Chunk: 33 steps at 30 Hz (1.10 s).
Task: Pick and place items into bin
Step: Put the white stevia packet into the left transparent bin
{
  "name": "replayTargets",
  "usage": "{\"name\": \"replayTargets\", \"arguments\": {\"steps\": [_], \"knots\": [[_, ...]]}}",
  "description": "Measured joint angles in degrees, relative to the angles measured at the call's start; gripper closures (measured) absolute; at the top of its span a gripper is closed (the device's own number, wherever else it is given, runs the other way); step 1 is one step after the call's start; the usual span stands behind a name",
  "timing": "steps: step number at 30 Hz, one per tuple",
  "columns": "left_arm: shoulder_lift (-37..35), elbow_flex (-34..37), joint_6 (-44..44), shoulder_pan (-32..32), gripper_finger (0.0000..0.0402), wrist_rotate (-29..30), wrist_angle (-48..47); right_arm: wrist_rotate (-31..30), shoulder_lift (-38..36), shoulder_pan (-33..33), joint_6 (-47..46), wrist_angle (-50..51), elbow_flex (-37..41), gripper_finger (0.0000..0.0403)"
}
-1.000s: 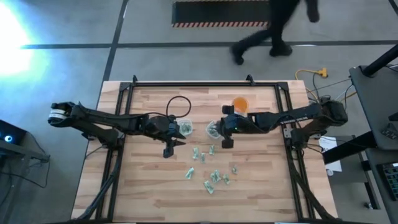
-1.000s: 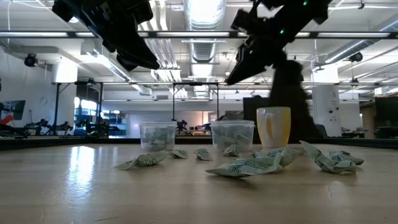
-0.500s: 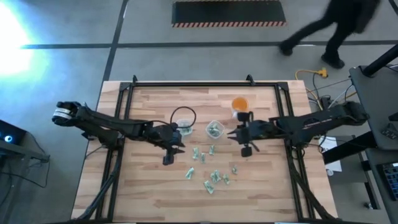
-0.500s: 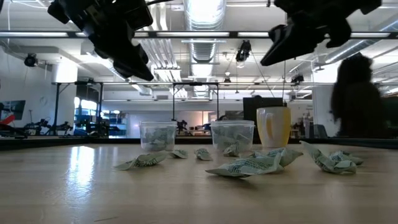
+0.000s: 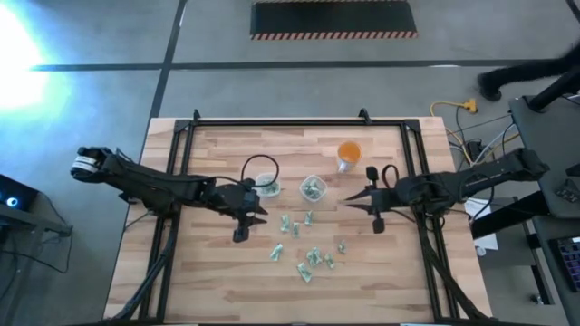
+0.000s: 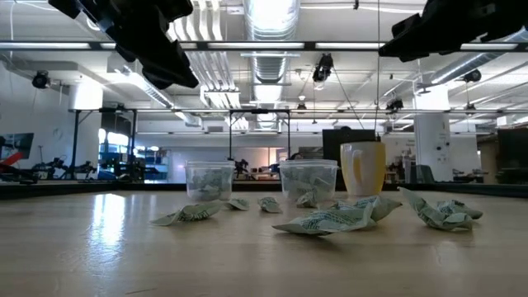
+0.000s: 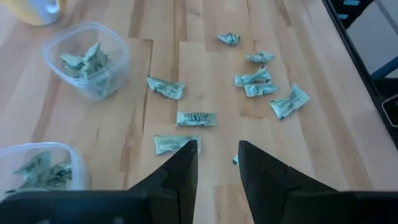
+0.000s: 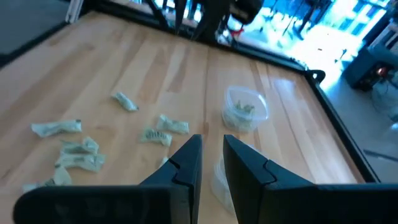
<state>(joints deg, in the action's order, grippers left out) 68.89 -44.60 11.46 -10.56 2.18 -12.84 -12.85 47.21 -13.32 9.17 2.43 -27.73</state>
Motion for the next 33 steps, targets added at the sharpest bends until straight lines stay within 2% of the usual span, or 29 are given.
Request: {"name": "replayTargets", "arguments": {"steps": [9, 33], "knots": [[-1.23, 0.00, -0.31, -0.06, 0.0304, 2.90, 0.33, -0.17, -1.65, -0.05, -0.61, -0.50, 1.42, 0.0346], [-1.23, -0.04, -0.20, -0.06, 0.0304, 3.08, 0.35, -0.19, -0.62, -0.07, -0.63, -1.12, 1.42, 0.0346]]}}
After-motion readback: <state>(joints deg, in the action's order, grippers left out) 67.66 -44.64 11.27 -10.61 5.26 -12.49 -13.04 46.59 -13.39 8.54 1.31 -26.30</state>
